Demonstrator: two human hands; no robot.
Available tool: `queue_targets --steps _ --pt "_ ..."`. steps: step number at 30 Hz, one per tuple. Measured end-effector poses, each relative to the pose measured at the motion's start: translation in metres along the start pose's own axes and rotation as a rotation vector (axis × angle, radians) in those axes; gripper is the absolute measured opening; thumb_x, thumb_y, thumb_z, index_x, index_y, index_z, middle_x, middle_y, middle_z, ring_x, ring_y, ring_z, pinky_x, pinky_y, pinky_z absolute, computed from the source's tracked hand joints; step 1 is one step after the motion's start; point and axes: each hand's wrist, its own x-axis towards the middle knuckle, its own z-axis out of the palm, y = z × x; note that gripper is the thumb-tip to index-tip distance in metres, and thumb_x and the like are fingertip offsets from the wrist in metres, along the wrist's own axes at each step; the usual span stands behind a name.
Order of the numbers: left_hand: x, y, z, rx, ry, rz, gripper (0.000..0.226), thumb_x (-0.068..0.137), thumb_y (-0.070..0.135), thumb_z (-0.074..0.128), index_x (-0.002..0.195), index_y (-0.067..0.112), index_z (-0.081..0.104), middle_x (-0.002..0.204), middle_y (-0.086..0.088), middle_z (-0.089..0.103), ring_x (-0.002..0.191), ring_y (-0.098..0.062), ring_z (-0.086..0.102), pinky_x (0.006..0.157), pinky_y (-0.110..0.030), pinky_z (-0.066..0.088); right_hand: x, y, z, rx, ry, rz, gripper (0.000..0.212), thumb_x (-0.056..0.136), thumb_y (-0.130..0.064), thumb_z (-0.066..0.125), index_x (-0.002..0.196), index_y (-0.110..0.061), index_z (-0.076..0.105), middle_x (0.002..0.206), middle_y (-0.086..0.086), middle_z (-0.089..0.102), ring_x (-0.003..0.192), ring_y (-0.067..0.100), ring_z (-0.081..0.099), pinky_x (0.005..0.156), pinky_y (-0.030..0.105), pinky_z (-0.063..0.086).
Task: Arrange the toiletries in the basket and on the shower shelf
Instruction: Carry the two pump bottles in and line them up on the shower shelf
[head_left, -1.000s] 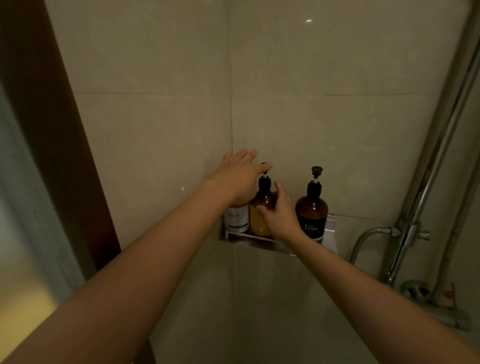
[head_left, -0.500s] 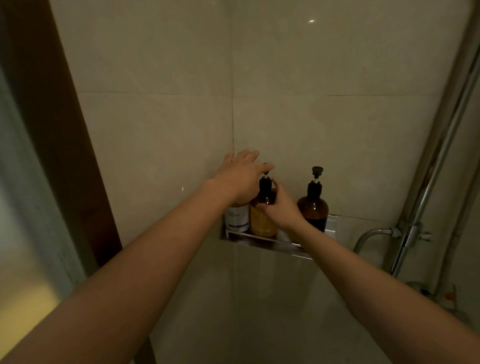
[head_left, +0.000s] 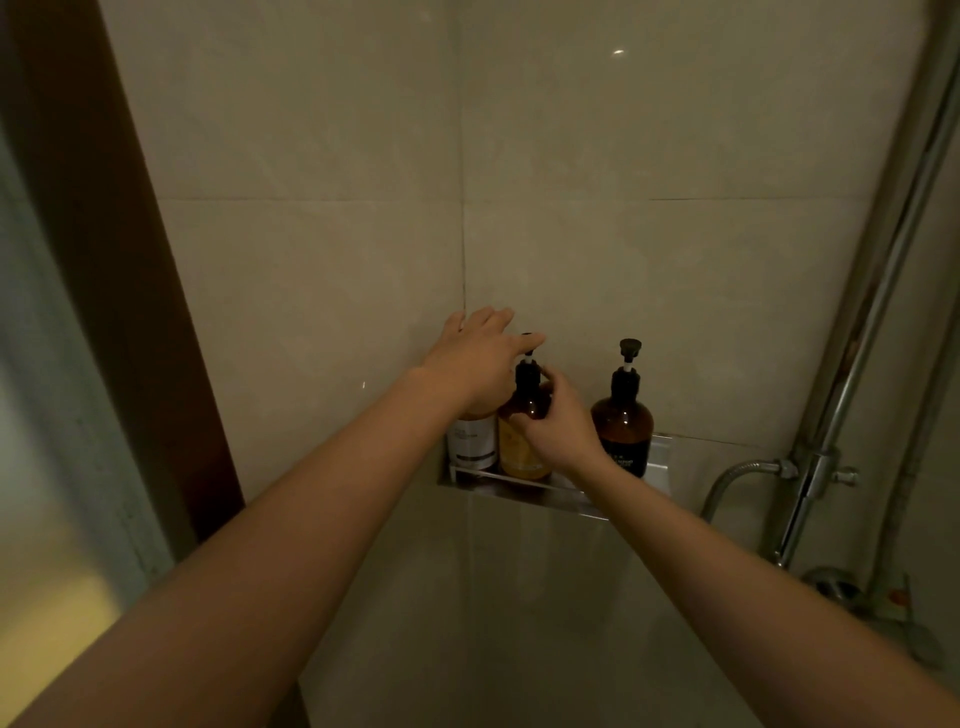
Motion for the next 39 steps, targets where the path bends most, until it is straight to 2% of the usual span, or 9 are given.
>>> queue_targets --steps 4,9,13,16,24,27,30,33,39 --pt "0.000 0.000 -0.001 0.002 -0.013 -0.008 0.069 0.092 0.025 0.048 0.153 0.039 0.020 0.163 -0.010 0.011 0.149 -0.028 0.007 0.118 -0.053 0.007 0.004 -0.001 -0.003 0.036 -0.047 0.021 0.089 0.082 -0.023 0.079 0.153 -0.018 0.027 0.140 0.007 0.053 0.124 0.024 0.054 0.096 0.032 0.045" --pt "-0.001 0.002 0.000 -0.001 -0.005 -0.012 0.069 0.091 0.026 0.048 0.153 0.040 0.021 0.162 -0.010 0.013 0.148 -0.027 0.009 0.118 -0.052 0.009 0.002 -0.005 -0.002 0.029 -0.046 0.028 0.092 0.084 -0.024 0.078 0.156 -0.016 0.021 0.149 0.008 0.047 0.132 0.025 0.048 0.099 0.031 0.040" --pt "0.000 0.003 -0.003 -0.005 -0.023 -0.017 0.069 0.092 0.026 0.048 0.153 0.038 0.020 0.163 -0.010 0.010 0.149 -0.027 0.007 0.119 -0.052 0.007 -0.008 -0.009 -0.006 -0.064 -0.031 -0.009 0.095 0.088 -0.030 0.074 0.158 -0.013 0.013 0.160 0.010 0.029 0.143 0.026 0.033 0.110 0.034 0.031" --pt "-0.002 0.006 -0.002 0.001 -0.014 -0.011 0.071 0.092 0.025 0.049 0.154 0.035 0.018 0.163 -0.010 0.009 0.149 -0.026 0.006 0.119 -0.052 0.006 -0.025 -0.013 -0.010 -0.121 0.043 -0.108 0.091 0.089 -0.033 0.071 0.157 -0.015 0.013 0.162 0.008 0.021 0.146 0.023 0.025 0.108 0.027 0.021" --pt "0.002 0.043 -0.001 -0.010 0.052 0.075 0.069 0.093 0.026 0.049 0.155 0.032 0.018 0.164 -0.009 0.010 0.149 -0.027 0.006 0.119 -0.050 0.005 -0.054 -0.018 -0.044 -0.135 0.129 -0.212 0.075 0.090 -0.031 0.066 0.154 -0.022 0.026 0.153 0.003 0.037 0.137 0.016 0.039 0.106 0.028 0.036" --pt "0.001 0.061 0.004 -0.050 0.074 0.113 0.070 0.093 0.029 0.053 0.155 0.029 0.019 0.163 -0.009 0.012 0.149 -0.027 0.008 0.119 -0.048 0.006 -0.063 -0.013 -0.064 -0.178 0.179 -0.192 0.069 0.091 -0.028 0.066 0.151 -0.021 0.033 0.144 0.002 0.044 0.127 0.015 0.046 0.104 0.030 0.040" --pt "-0.004 0.078 0.015 -0.090 0.084 0.132 0.070 0.093 0.032 0.055 0.154 0.026 0.021 0.163 -0.010 0.014 0.149 -0.028 0.009 0.120 -0.045 0.005 -0.074 -0.005 -0.082 -0.190 0.233 -0.183 0.065 0.086 -0.021 0.070 0.145 -0.016 0.043 0.134 0.002 0.050 0.116 0.014 0.051 0.098 0.023 0.038" --pt "-0.011 0.094 0.030 -0.087 0.067 0.149 0.070 0.093 0.032 0.052 0.155 0.024 0.020 0.162 -0.011 0.015 0.148 -0.029 0.011 0.119 -0.044 0.005 -0.081 0.006 -0.098 -0.215 0.239 -0.162 0.064 0.083 -0.017 0.071 0.142 -0.013 0.046 0.132 0.005 0.051 0.119 0.019 0.051 0.098 0.021 0.035" --pt "-0.023 0.117 0.050 -0.103 -0.012 0.159 0.075 0.094 0.033 0.052 0.156 0.024 0.011 0.163 -0.010 0.010 0.148 -0.029 0.011 0.119 -0.044 0.012 -0.083 0.031 -0.108 -0.152 0.135 0.049 0.085 0.085 -0.018 0.074 0.155 -0.015 0.026 0.156 0.008 0.032 0.141 0.023 0.035 0.109 0.025 0.024"
